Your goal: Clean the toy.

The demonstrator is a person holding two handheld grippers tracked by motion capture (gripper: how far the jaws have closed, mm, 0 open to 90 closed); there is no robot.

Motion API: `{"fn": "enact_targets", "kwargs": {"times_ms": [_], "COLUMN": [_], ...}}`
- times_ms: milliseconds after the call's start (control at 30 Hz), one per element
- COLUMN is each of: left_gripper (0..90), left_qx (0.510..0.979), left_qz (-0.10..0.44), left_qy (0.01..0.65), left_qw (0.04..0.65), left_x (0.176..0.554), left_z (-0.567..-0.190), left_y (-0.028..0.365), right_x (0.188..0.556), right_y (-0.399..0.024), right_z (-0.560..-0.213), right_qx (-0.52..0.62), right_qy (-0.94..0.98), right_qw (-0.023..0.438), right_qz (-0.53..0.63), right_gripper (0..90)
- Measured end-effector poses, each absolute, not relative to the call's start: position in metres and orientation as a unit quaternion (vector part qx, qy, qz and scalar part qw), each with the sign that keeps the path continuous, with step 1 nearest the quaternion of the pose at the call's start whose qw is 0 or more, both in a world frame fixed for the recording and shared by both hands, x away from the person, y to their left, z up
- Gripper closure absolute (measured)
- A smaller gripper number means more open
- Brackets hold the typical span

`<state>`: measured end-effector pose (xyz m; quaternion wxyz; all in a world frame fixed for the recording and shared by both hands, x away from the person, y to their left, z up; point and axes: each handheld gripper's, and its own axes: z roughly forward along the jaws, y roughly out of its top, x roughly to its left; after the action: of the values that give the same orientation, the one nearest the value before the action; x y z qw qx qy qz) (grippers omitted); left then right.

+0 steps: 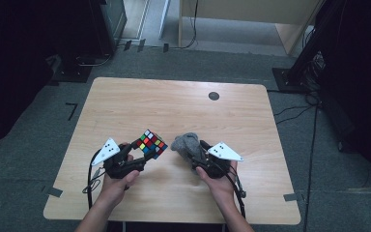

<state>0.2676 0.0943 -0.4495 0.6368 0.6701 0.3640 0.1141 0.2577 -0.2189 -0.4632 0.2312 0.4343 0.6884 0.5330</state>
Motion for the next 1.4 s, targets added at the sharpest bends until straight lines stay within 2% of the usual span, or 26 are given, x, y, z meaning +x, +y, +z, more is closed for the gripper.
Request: {"fn": "enact_targets", "kwargs": {"times_ms": [167,433,733,900,967,1000,1133,1233,1400], "left_gripper": [33.4,33.4,33.3,33.3,33.3,33.3,33.1,31.5,22.5], "left_qx": [0.666,0.67,0.685,0.69,0.691,0.691,0.689,0.691,0.679], "left_qz": [0.111,0.085,0.058,0.043,0.036,0.032,0.014,0.009,0.03], "left_qy": [0.372,0.375,0.369,0.366,0.367,0.367,0.372,0.371,0.366], "left_qw": [0.638,0.635,0.625,0.623,0.621,0.622,0.622,0.62,0.636], "left_x": [0.269,0.266,0.257,0.255,0.255,0.255,0.259,0.261,0.263], "left_z": [-0.449,-0.447,-0.446,-0.447,-0.447,-0.447,-0.45,-0.451,-0.447], "left_y": [0.096,0.084,0.064,0.057,0.056,0.056,0.057,0.059,0.07], "right_x": [0.251,0.235,0.224,0.221,0.22,0.22,0.218,0.219,0.224], "right_y": [-0.214,-0.182,-0.16,-0.155,-0.154,-0.155,-0.155,-0.155,-0.162], "right_z": [-0.45,-0.454,-0.461,-0.466,-0.467,-0.468,-0.468,-0.468,-0.468], "right_qx": [0.408,0.32,0.279,0.265,0.267,0.268,0.261,0.264,0.282], "right_qy": [0.691,0.729,0.746,0.738,0.733,0.731,0.732,0.736,0.739], "right_qw": [0.256,0.231,0.262,0.308,0.328,0.334,0.349,0.342,0.323], "right_qz": [0.539,0.559,0.545,0.538,0.532,0.532,0.524,0.522,0.52], "right_gripper": [19.0,17.7,16.9,22.3,27.6,30.5,33.2,34.3,34.5]}}
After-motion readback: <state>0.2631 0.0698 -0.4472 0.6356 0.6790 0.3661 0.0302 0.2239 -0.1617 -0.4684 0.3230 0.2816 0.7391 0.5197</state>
